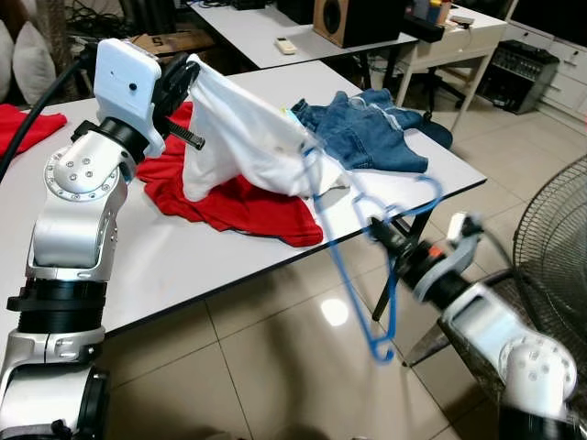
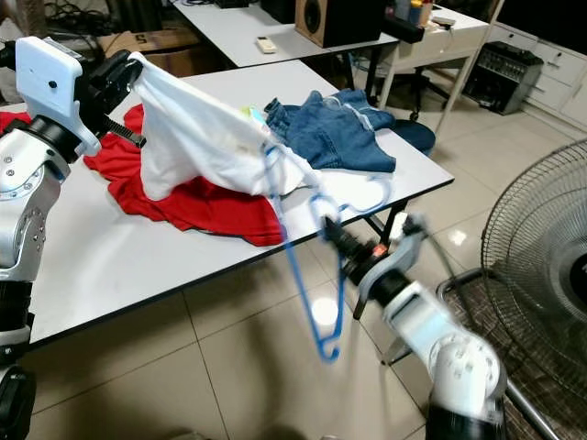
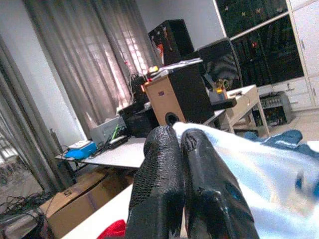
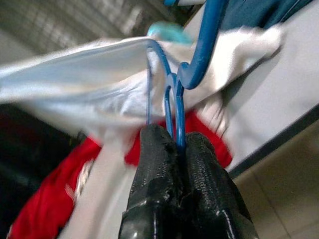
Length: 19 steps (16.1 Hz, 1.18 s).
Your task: Hang hanger
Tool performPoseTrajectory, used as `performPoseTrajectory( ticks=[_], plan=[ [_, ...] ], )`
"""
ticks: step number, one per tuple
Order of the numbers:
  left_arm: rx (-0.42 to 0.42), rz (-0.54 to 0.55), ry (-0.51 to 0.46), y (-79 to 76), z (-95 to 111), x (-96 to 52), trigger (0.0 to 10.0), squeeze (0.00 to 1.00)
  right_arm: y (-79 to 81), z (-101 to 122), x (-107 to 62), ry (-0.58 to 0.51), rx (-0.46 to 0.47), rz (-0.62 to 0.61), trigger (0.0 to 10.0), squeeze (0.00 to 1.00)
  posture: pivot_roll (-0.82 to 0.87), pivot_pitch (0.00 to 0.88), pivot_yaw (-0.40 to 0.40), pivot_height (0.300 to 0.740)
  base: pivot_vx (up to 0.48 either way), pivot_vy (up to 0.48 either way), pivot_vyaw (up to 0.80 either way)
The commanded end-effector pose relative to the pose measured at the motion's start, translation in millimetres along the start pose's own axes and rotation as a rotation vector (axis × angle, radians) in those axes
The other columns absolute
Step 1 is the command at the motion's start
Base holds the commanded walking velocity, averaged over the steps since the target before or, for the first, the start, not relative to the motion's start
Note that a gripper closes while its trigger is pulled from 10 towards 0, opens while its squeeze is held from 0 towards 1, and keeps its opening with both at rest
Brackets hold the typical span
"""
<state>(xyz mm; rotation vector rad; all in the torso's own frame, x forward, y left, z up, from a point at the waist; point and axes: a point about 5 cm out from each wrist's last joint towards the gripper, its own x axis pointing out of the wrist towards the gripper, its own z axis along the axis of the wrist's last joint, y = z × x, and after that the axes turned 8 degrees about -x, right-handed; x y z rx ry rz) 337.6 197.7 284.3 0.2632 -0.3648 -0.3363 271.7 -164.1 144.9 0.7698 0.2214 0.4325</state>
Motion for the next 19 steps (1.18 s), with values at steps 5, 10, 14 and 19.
performPoseTrajectory(
  ticks=[5, 10, 14, 19],
  plan=[
    [0.01, 0.088, 0.015, 20.7, -0.5, 0.4, 0.0, 0.0, 14.4, 37.7, 36.7, -0.048, -0.083, 0.085, 0.0, 0.0, -0.13, 0.0, 0.016, 0.74, 0.0, 0.0, 0.0],
    [0.203, 0.362, -0.255, 104.1, 88.0, 4.6, 0.0, 0.0, 93.8, 85.7, 77.2, -0.211, -0.222, 0.482, 0.0, 0.0, -0.09, 0.0, -0.017, 0.74, 0.0, 0.0, 0.0],
    [0.173, 0.199, -0.188, 73.0, 72.1, -12.9, 0.0, 0.0, 84.7, 72.5, 62.6, -0.2, -0.221, 0.5, 0.0, 0.0, -0.08, 0.0, -0.022, 0.74, 0.0, 0.0, 0.0],
    [-0.032, 0.064, 0.221, 8.0, -38.6, -42.7, 0.0, 0.0, 17.5, 7.9, 39.7, 0.121, -0.284, 0.176, 0.0, 0.0, -0.1, 0.0, -0.017, 0.74, 0.0, 0.0, 0.0]
  ],
)
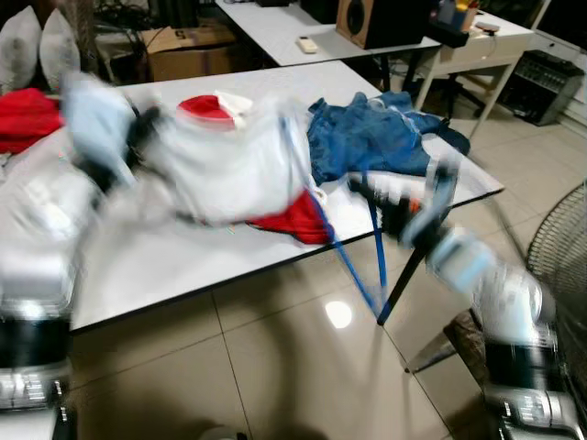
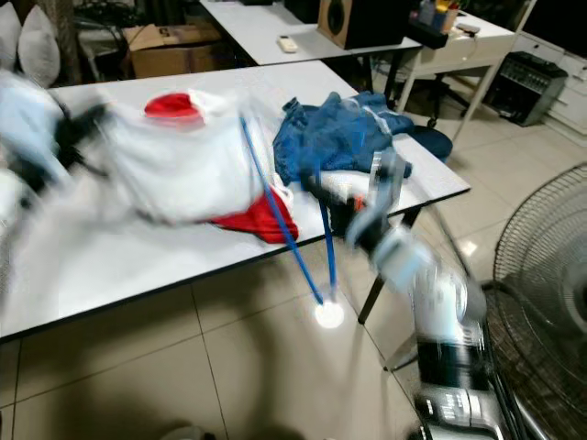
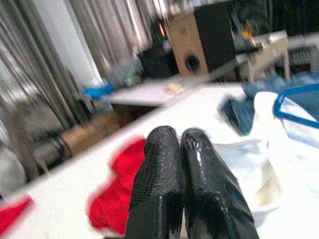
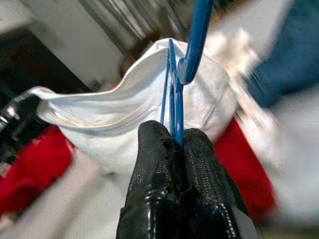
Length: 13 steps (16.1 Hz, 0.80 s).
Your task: Hang hanger
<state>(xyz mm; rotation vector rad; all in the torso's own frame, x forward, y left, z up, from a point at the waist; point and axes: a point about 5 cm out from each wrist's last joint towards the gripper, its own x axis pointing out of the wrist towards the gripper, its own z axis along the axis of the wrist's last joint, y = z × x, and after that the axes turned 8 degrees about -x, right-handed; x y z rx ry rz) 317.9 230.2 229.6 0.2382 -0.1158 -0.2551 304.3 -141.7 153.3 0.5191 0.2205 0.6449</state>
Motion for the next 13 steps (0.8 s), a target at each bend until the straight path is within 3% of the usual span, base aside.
performPoseTrajectory(
  ticks=[1, 4, 7, 10, 13],
  plan=[
    [0.015, 0.041, -0.007, -0.4, 5.3, -3.6, 0.0, 0.0, 7.6, -3.3, -4.8, 0.041, -0.047, 0.032, 0.0, 0.0, -0.1, 0.0, -0.017, 0.74, 0.0, 0.0, 0.0],
    [-0.005, 0.118, -0.045, 6.2, 14.7, -3.5, 0.0, 0.0, 12.9, -17.3, -19.1, 0.11, -0.035, 0.081, 0.0, 0.0, -0.1, 0.0, -0.019, 0.74, 0.0, 0.0, 0.0],
    [-0.009, 0.119, -0.055, 4.1, 17.6, -5.0, 0.0, 0.0, 23.8, -26.8, -29.8, 0.145, -0.004, 0.19, 0.0, 0.0, -0.1, 0.0, -0.012, 0.74, 0.0, 0.0, 0.0],
    [-0.017, 0.109, -0.054, 1.2, 17.3, -5.2, 0.0, 0.0, 26.9, -30.4, -30.6, 0.16, 0.005, 0.211, 0.0, 0.0, -0.1, 0.0, -0.012, 0.74, 0.0, 0.0, 0.0],
    [-0.004, 0.029, -0.104, -10.6, 22.1, -6.8, 0.0, 0.0, 23.3, -32.4, -23.4, 0.149, 0.057, 0.205, 0.0, 0.0, -0.1, 0.0, -0.014, 0.74, 0.0, 0.0, 0.0]
  ],
)
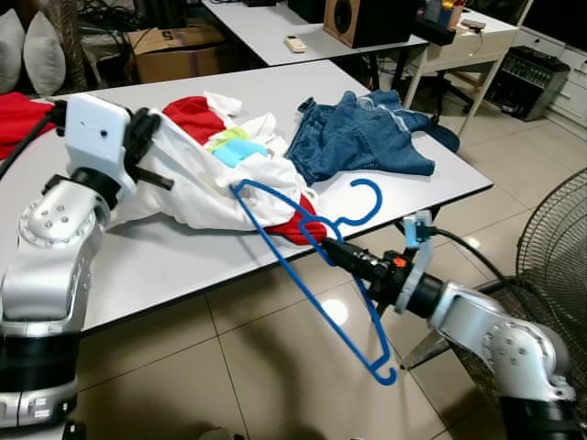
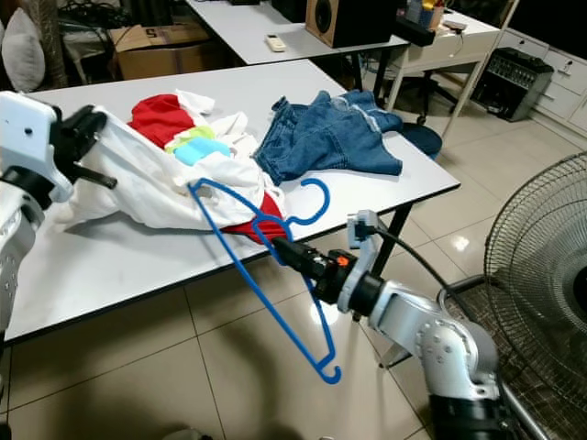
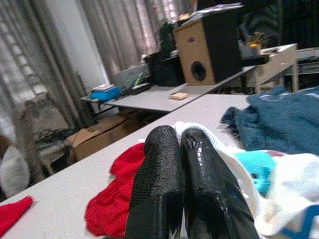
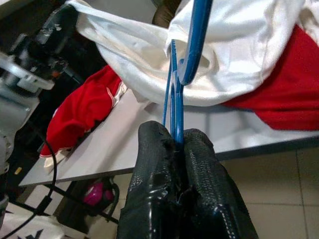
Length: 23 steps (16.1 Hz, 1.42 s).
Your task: Hang hanger
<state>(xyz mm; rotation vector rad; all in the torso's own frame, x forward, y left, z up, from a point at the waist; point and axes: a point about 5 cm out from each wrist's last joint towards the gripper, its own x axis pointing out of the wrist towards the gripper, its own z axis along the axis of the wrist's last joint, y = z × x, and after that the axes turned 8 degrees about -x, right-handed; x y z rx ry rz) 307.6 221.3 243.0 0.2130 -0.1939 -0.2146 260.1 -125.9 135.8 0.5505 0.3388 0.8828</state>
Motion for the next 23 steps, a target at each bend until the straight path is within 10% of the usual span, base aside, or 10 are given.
performPoseTrajectory(
  ticks=[1, 15, 23],
  plan=[
    [0.015, -0.016, -0.048, -3.3, 8.0, -1.6, 0.0, 0.0, -1.8, 3.0, 0.8, -0.002, 0.01, 0.0, 0.0, 0.0, -0.09, 0.0, -0.028, 0.74, 0.0, 0.0, 0.0],
    [0.043, -0.265, -0.152, -18.4, 10.0, -24.2, 0.0, 0.0, -17.7, -1.3, 0.1, -0.135, 0.242, -0.075, 0.0, 0.0, -0.08, 0.0, -0.034, 0.74, 0.0, 0.0, 0.0],
    [0.065, -0.403, -0.109, -61.9, 2.2, -10.6, 0.0, 0.0, -10.1, -14.4, 14.8, -0.013, 0.288, -0.064, 0.0, 0.0, -0.09, 0.0, -0.026, 0.74, 0.0, 0.0, 0.0]
  ],
)
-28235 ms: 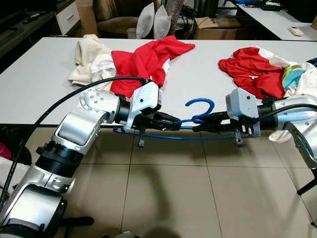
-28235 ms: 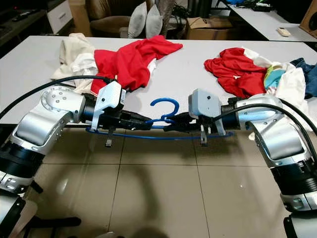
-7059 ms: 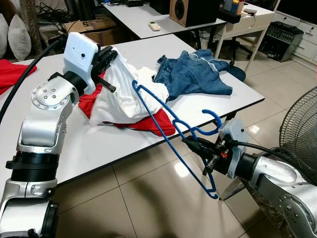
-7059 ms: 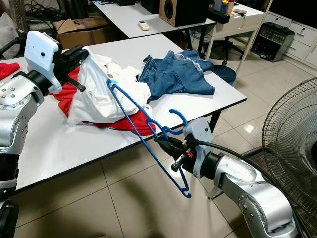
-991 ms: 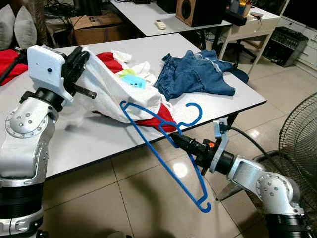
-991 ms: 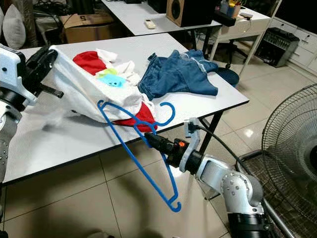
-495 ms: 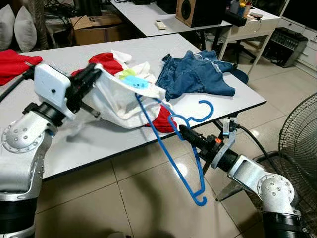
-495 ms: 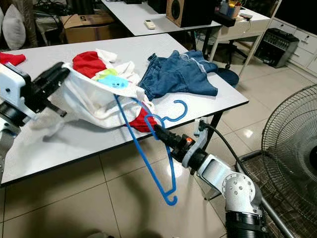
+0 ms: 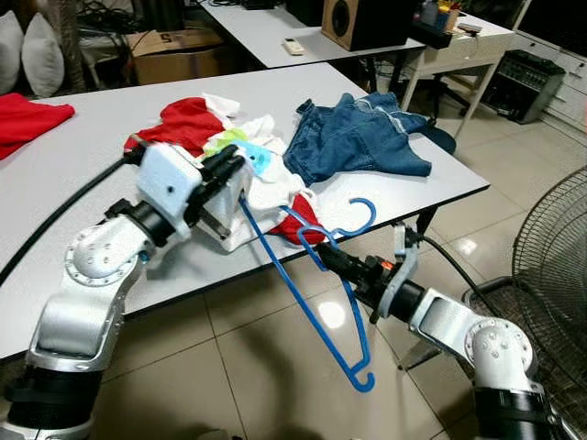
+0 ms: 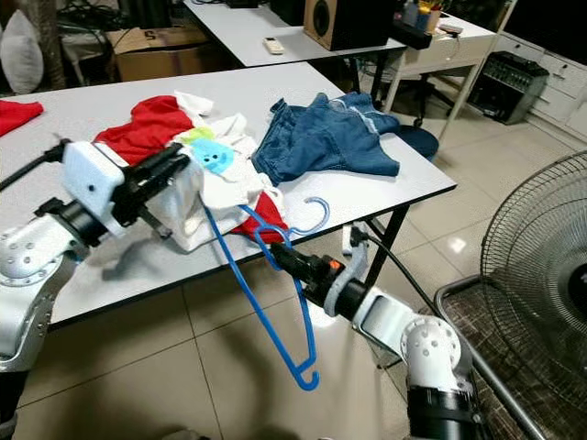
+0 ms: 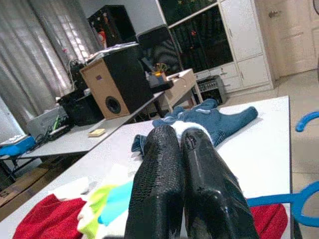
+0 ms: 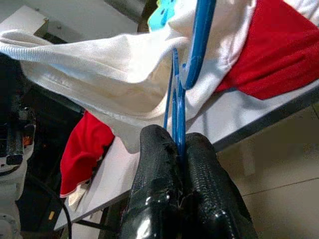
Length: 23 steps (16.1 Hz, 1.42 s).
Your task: Hang hanger
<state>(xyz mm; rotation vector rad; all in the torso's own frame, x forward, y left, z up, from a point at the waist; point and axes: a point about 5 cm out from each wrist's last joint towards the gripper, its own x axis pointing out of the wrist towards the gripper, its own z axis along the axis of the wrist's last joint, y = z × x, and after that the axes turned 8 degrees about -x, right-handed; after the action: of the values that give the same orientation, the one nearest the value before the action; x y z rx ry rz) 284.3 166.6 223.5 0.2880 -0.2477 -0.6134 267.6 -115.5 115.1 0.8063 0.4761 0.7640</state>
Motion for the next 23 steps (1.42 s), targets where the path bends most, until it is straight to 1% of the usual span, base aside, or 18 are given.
performPoseTrajectory(
  ticks=[1, 3, 4, 5, 6, 7, 8, 10, 11, 12, 13, 14, 15, 16, 18, 22, 23],
  plan=[
    [0.016, -0.018, -0.019, -0.1, 7.4, 2.1, 0.0, 0.0, -1.0, -0.4, 2.6, 0.029, -0.004, -0.001, 0.0, 0.0, -0.08, 0.0, -0.028, 0.74, 0.0, 0.0, 0.0],
    [0.008, -0.041, -0.019, -1.1, 8.8, -0.8, 0.0, 0.0, -3.9, -0.3, 3.5, 0.029, 0.002, -0.013, 0.0, 0.0, -0.08, 0.0, -0.032, 0.74, 0.0, 0.0, 0.0],
    [-0.01, -0.076, -0.006, -2.7, 7.9, -5.0, 0.0, 0.0, -5.3, 3.2, 6.0, 0.0, 0.018, -0.027, 0.0, 0.0, -0.08, 0.0, -0.035, 0.74, 0.0, 0.0, 0.0],
    [-0.024, -0.113, 0.014, -4.0, 6.7, -8.8, 0.0, 0.0, -8.4, 7.9, 9.9, -0.043, 0.055, -0.056, 0.0, 0.0, -0.07, 0.0, -0.038, 0.74, 0.0, 0.0, 0.0],
    [-0.026, -0.121, 0.018, -4.3, 6.5, -9.4, 0.0, 0.0, -9.2, 8.9, 10.7, -0.052, 0.064, -0.063, 0.0, 0.0, -0.07, 0.0, -0.038, 0.74, 0.0, 0.0, 0.0],
    [-0.036, -0.148, 0.043, -5.2, 4.8, -12.1, 0.0, 0.0, -10.6, 16.5, 15.8, -0.108, 0.081, -0.072, 0.0, 0.0, -0.07, 0.0, -0.041, 0.74, 0.0, 0.0, 0.0],
    [-0.028, -0.143, 0.084, -3.3, 0.3, -13.3, 0.0, 0.0, -5.0, 27.7, 22.7, -0.175, 0.1, -0.032, 0.0, 0.0, -0.07, 0.0, -0.042, 0.74, 0.0, 0.0, 0.0],
    [-0.018, -0.083, 0.15, 2.2, -10.4, -9.3, 0.0, 0.0, 5.1, 40.4, 35.1, -0.22, 0.119, 0.018, 0.0, 0.0, -0.07, 0.0, -0.044, 0.74, 0.0, 0.0, 0.0],
    [-0.024, -0.066, 0.164, 2.8, -13.1, -7.4, 0.0, 0.0, 7.0, 43.7, 39.7, -0.235, 0.121, 0.014, 0.0, 0.0, -0.07, 0.0, -0.042, 0.74, 0.0, 0.0, 0.0],
    [-0.026, -0.056, 0.192, 0.9, -18.2, -4.2, 0.0, 0.0, 7.3, 53.9, 48.9, -0.304, 0.108, -0.044, 0.0, 0.0, -0.07, 0.0, -0.041, 0.74, 0.0, 0.0, 0.0],
    [-0.037, -0.039, 0.198, -1.9, -20.5, -0.6, 0.0, 0.0, 7.9, 66.0, 54.9, -0.4, 0.117, -0.098, 0.0, 0.0, -0.07, 0.0, -0.042, 0.74, 0.0, 0.0, 0.0],
    [-0.061, -0.022, 0.19, -3.8, -20.5, 3.2, 0.0, 0.0, 6.9, 76.6, 58.7, -0.485, 0.153, -0.145, 0.0, 0.0, -0.07, 0.0, -0.04, 0.74, 0.0, 0.0, 0.0],
    [-0.101, -0.03, 0.185, -8.2, -21.2, 7.8, 0.0, 0.0, 5.9, 88.1, 63.1, -0.573, 0.224, -0.169, 0.0, 0.0, -0.08, 0.0, -0.037, 0.74, 0.0, 0.0, 0.0],
    [-0.123, -0.049, 0.188, -12.4, -22.9, 10.0, 0.0, 0.0, 6.8, 95.6, 67.2, -0.623, 0.276, -0.168, 0.0, 0.0, -0.08, 0.0, -0.036, 0.74, 0.0, 0.0, 0.0],
    [-0.15, -0.1, 0.193, -19.4, -24.4, 10.7, 0.0, 0.0, 12.3, 105.3, 75.8, -0.675, 0.297, -0.155, 0.0, 0.0, -0.08, 0.0, -0.035, 0.74, 0.0, 0.0, 0.0],
    [-0.246, -0.24, 0.172, -36.2, -18.5, 6.6, 0.0, 0.0, 9.7, 109.3, 89.0, -0.766, 0.477, -0.164, 0.0, 0.0, -0.06, 0.0, -0.048, 0.74, 0.0, 0.0, 0.0],
    [-0.27, -0.258, 0.164, -38.8, -16.7, 6.2, 0.0, 0.0, 10.6, 108.9, 90.8, -0.775, 0.492, -0.163, 0.0, 0.0, -0.06, 0.0, -0.048, 0.74, 0.0, 0.0, 0.0]
  ],
)
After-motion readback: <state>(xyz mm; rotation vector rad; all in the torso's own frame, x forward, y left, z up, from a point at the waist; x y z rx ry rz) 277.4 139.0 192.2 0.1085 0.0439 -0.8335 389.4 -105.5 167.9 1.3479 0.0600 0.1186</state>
